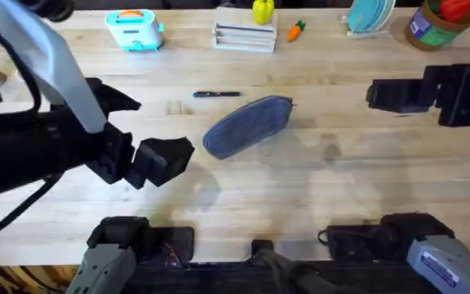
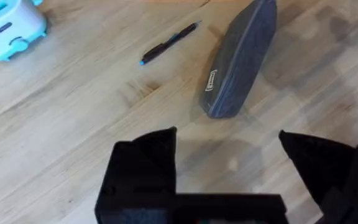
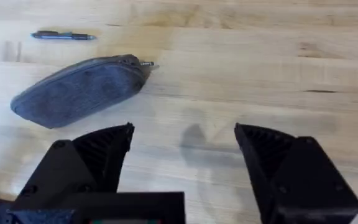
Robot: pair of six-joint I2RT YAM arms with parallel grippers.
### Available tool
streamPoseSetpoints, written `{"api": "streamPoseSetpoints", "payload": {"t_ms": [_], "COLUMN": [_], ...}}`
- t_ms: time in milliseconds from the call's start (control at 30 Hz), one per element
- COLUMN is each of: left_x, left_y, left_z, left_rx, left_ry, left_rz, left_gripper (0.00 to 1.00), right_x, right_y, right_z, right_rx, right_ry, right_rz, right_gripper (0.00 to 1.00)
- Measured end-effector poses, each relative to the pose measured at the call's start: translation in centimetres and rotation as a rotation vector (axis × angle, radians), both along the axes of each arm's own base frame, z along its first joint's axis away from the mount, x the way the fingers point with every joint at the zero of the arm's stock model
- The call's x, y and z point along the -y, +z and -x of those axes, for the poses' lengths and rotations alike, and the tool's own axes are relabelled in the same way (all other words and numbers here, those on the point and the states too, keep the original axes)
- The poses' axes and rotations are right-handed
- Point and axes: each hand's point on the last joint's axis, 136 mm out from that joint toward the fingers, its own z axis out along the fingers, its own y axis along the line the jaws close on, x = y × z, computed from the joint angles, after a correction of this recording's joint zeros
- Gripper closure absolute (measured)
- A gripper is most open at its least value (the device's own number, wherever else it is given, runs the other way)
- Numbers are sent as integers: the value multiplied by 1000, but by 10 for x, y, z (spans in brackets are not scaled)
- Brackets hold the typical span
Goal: Unzip the bag, pick up the pens from the table one at a time and place them inside, then zip the bag closed.
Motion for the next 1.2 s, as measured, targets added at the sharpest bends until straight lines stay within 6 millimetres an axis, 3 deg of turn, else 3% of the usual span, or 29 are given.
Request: {"api": "streamPoseSetpoints", "payload": {"t_ms": [300,567,800,1200], "left_x": [19,36,49,69], "left_y": [-18,-75,-94,-151], "left_z": [-13,-30,-43,-59], "left_rx": [-122,-257,-268,-431], "left_ry": [-92,-166,-230,-280], "left_rz": [90,145,103,61], "left_gripper": [6,5,5,5], "right_x": [0,0,0,0], "right_y": [1,1,1,3], "right_z": [-1,-1,-1,-2], "right_rx": [4,10,11,18], "right_ry": [1,18,21,21], "right_rz": [1,16,17,18], "right_gripper": [6,6,6,6]}}
